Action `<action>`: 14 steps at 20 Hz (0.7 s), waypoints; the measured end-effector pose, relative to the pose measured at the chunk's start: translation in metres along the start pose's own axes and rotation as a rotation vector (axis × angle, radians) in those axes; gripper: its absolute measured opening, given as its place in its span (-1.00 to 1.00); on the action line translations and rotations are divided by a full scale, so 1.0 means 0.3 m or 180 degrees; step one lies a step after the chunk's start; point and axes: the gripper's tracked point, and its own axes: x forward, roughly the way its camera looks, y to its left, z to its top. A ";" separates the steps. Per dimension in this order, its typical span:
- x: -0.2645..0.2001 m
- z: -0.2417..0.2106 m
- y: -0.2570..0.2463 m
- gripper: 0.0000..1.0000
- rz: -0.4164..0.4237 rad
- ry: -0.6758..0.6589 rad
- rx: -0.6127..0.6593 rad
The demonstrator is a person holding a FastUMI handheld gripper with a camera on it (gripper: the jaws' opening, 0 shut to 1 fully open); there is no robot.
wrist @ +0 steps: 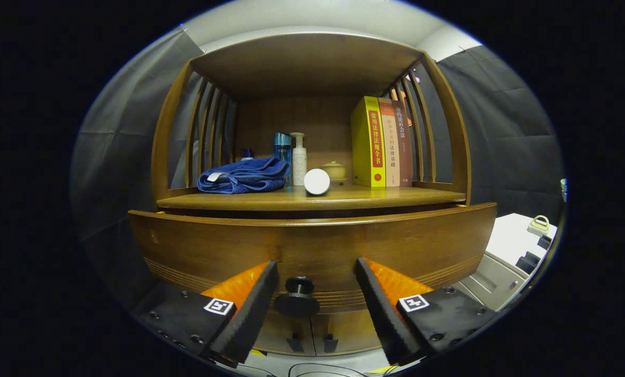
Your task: Pull open the drawer, take out the items inside it, and place them on the countertop above the cabinet.
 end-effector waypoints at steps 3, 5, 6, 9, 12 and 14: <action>0.049 0.008 0.003 0.98 0.0000 -0.0025 0.0000; 0.070 0.003 0.010 0.98 -0.0002 -0.0034 -0.0003; 0.079 0.009 0.011 0.98 0.0000 -0.0037 -0.0004; 0.117 0.013 0.006 0.98 0.0005 -0.0027 0.0002; 0.150 0.015 0.013 0.98 0.0007 -0.0011 0.0012; 0.162 0.013 0.013 0.97 0.0010 0.0007 0.0024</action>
